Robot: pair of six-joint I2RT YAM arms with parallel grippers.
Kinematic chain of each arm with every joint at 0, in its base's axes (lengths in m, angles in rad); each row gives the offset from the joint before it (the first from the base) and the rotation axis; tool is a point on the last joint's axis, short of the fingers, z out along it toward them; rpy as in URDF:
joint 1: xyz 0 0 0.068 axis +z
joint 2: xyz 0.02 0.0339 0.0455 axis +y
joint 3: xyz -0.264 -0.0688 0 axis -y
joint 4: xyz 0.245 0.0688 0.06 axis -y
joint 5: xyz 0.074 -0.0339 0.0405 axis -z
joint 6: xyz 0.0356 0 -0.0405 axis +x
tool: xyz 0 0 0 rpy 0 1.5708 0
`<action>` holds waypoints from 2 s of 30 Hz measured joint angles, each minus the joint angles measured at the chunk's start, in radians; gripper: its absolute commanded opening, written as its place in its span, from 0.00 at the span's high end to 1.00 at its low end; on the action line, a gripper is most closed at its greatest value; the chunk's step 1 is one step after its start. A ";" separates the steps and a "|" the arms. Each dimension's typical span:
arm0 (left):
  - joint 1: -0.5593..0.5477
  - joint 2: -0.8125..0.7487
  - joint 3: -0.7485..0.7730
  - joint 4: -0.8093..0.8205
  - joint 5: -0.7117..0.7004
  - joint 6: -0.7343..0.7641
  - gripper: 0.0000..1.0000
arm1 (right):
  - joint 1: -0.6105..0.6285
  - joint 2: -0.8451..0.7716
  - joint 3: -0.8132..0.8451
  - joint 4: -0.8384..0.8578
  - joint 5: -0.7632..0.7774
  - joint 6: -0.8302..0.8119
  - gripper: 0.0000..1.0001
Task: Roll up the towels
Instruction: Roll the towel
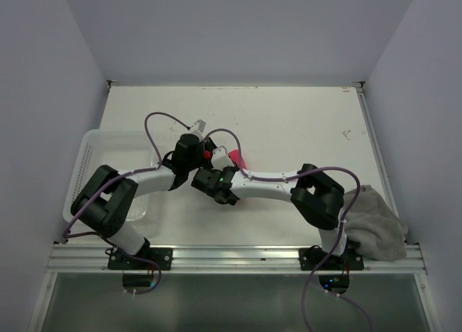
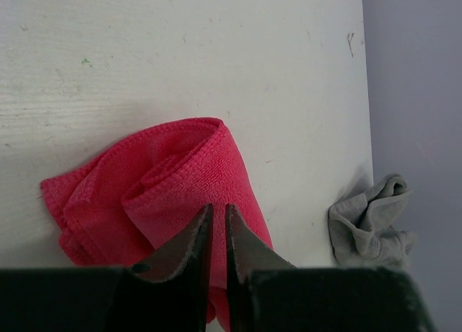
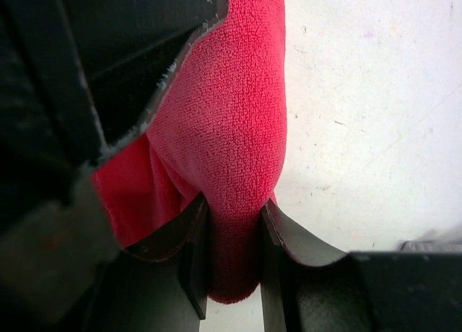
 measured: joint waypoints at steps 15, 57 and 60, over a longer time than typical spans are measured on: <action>0.000 0.108 -0.058 0.203 0.083 -0.109 0.86 | -0.026 -0.020 -0.068 0.074 -0.074 0.004 0.75; 0.033 0.207 -0.036 0.195 0.078 -0.029 0.90 | -0.481 -0.337 -0.530 0.743 -0.954 0.159 0.35; 0.033 0.204 -0.037 0.191 0.073 -0.022 0.90 | -0.483 -0.319 -0.549 0.797 -0.988 0.180 0.46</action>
